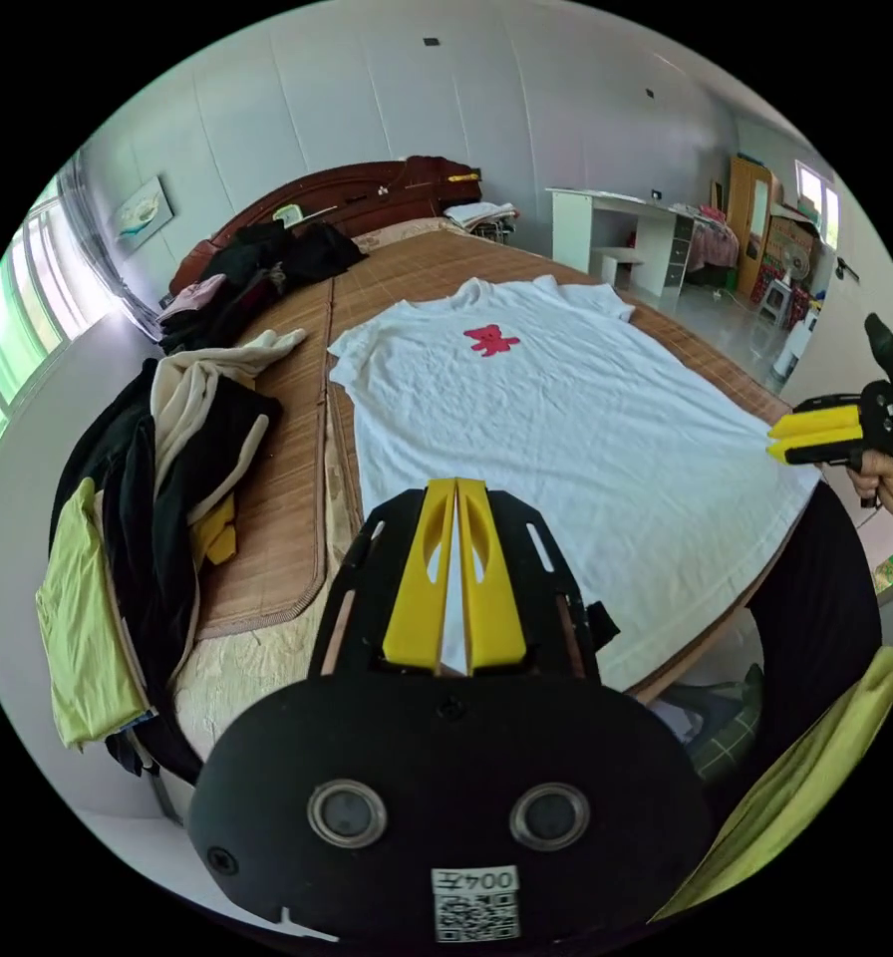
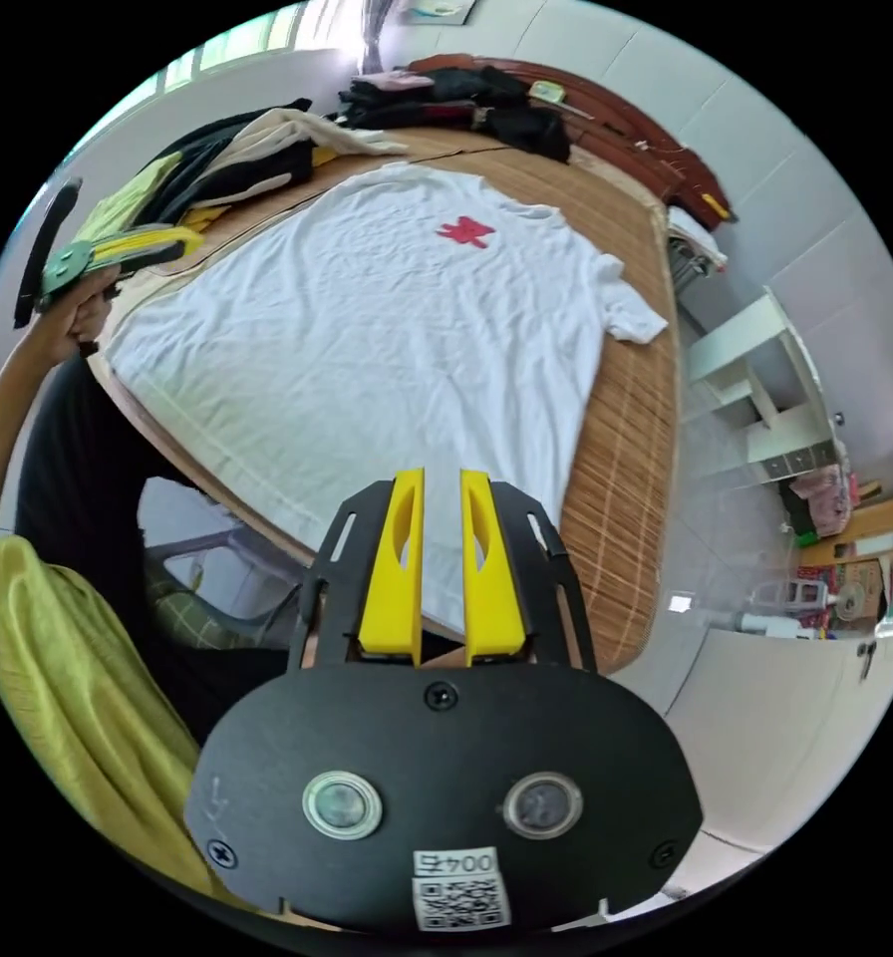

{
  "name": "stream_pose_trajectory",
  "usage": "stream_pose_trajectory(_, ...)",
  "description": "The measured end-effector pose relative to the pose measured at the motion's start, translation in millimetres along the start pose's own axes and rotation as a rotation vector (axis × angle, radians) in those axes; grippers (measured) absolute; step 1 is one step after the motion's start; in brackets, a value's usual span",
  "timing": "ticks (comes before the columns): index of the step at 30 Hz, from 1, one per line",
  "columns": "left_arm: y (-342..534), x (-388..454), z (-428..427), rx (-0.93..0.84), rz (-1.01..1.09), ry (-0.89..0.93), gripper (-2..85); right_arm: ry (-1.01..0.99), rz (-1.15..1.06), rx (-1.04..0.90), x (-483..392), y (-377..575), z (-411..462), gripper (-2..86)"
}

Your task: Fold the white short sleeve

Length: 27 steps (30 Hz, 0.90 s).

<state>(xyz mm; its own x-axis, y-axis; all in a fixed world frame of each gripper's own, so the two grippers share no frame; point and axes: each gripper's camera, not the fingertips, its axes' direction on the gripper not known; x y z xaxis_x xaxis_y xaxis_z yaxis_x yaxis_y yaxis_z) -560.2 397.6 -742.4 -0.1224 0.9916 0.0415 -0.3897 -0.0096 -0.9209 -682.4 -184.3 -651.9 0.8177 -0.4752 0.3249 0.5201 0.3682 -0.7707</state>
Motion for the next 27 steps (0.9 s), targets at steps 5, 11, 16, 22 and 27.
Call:
stream_pose_trajectory(5,-24.9,-33.3,44.3,-0.011,-0.01,-0.017,1.1,-0.159,-0.015,-0.096,21.4,-43.1,15.5,8.6)
stream_pose_trajectory(11,-18.0,-82.1,91.1,-0.022,-0.061,-0.042,1.1,-0.175,-0.024,-0.159,37.8,-82.2,10.5,8.0)
stream_pose_trajectory(16,25.5,-140.5,95.0,0.083,-0.288,0.001,0.7,-0.228,-0.062,0.074,46.2,-169.3,-26.8,6.8)
stream_pose_trajectory(22,19.9,-176.3,120.7,0.082,-0.296,0.129,0.4,-0.163,-0.194,0.212,-7.8,-342.6,-11.4,5.0)
stream_pose_trajectory(27,7.2,-188.0,149.5,-0.026,-0.302,0.184,0.2,-0.13,-0.195,0.096,-51.9,-482.4,33.4,7.3)
